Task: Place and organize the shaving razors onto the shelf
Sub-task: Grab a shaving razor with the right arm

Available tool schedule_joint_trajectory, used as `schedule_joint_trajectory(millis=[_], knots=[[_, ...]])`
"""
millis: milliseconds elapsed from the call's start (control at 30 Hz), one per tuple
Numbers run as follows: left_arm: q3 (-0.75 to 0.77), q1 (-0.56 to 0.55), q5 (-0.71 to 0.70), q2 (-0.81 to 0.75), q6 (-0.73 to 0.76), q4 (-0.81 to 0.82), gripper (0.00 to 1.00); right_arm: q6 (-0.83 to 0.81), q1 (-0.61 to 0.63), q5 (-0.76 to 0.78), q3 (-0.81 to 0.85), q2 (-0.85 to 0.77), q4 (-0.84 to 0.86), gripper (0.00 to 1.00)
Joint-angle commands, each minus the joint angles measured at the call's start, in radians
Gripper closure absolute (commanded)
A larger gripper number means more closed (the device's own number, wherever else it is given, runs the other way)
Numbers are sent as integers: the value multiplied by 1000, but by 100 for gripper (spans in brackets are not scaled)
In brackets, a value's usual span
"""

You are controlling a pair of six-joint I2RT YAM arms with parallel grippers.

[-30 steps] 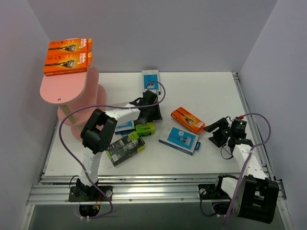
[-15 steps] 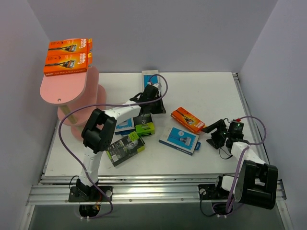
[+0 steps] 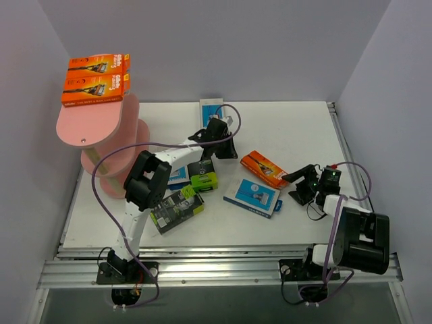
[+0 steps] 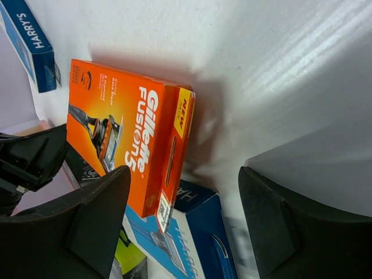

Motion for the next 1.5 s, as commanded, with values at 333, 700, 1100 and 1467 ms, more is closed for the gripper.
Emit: schedule_joint_trajectory(millis=[333,700,1100,1467], knots=[[35,-40,25,14,32,25,84,100,136,41,41,136,156,37],[-14,-52,14,-12,37,35,84,106,141,57,86,82,119,78],[5,-52,-1,-60,69,-10,84,82,142,46,194,44,54,100],[22,15,-79,-202,110,-111,83,63,145,17,234,-8,4,100]])
